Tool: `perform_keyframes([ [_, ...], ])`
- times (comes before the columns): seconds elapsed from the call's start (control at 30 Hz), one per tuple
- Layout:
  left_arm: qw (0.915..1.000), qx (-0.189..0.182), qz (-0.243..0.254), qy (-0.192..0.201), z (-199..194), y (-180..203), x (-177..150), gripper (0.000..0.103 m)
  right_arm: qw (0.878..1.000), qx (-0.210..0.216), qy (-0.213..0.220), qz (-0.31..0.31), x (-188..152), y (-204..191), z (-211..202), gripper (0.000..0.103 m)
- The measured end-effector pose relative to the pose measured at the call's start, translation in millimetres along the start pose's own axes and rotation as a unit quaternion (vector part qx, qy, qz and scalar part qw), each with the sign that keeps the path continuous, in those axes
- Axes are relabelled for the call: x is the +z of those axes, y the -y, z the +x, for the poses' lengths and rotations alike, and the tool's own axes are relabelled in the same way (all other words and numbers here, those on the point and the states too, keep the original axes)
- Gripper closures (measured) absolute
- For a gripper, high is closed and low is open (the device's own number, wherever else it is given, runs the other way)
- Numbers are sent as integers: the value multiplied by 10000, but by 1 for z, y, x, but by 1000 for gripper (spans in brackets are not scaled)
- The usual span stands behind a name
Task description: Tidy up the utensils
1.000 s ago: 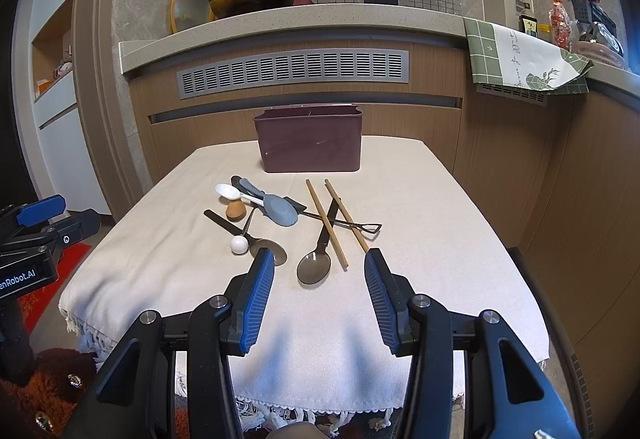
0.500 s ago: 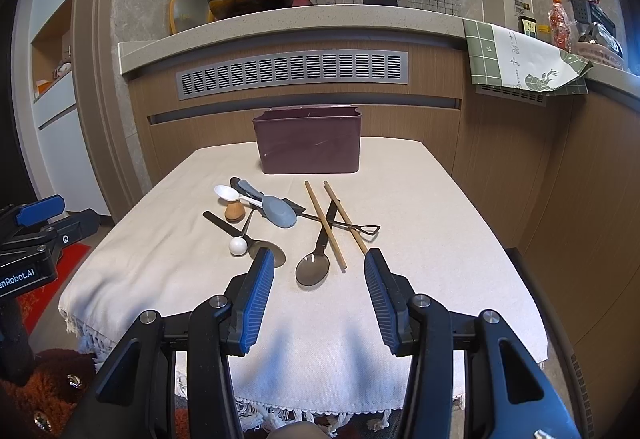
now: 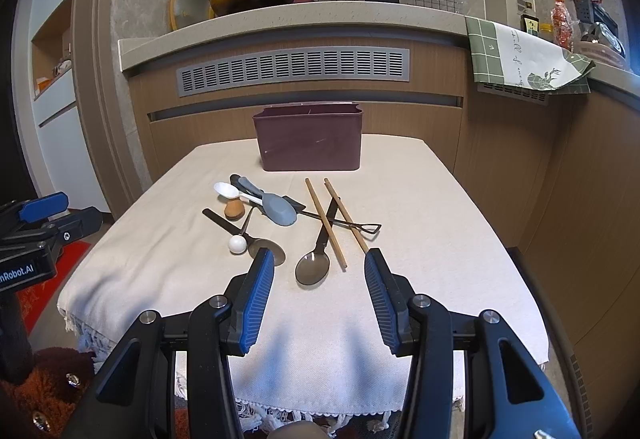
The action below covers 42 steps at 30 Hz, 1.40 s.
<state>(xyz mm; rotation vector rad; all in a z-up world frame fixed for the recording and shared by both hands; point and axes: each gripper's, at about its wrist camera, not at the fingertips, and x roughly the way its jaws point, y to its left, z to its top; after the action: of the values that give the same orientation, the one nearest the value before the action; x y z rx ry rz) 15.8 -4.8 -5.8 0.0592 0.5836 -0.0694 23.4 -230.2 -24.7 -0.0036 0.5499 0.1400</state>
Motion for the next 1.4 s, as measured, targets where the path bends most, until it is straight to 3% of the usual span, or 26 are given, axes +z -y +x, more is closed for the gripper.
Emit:
perform_keyframes([
  [0.2, 9998, -157, -91, -119, 19, -7, 14, 28, 9999, -46, -61, -79, 3, 1, 10, 58],
  [0.37, 9993, -228, -303, 14, 39, -21, 25, 28, 9994, -207, -126, -232, 13, 6, 29, 58],
  [0.53, 9983, -397, -436, 30, 72, -33, 36, 23, 9977, -176, -575, -316, 29, 13, 63, 58],
  [0.67, 9968, -646, -425, -185, 104, -37, 46, 21, 9938, 132, -1070, -275, 42, 21, 92, 58],
  [0.9, 9964, -707, -220, -412, 134, -21, 43, 21, 9899, 490, -1279, -372, 51, 32, 123, 59],
  [1.0, 9965, -709, -23, -450, 135, -4, 34, 22, 9879, 461, -1474, -160, 50, 42, 138, 60],
  [1.23, 9907, -1077, 242, -800, 140, 30, 20, 34, 9899, 143, -1407, 103, 43, 56, 143, 60],
  [1.4, 9863, -1201, 333, -1076, 148, 45, 15, 53, 9911, -25, -1309, 221, 43, 60, 142, 60],
])
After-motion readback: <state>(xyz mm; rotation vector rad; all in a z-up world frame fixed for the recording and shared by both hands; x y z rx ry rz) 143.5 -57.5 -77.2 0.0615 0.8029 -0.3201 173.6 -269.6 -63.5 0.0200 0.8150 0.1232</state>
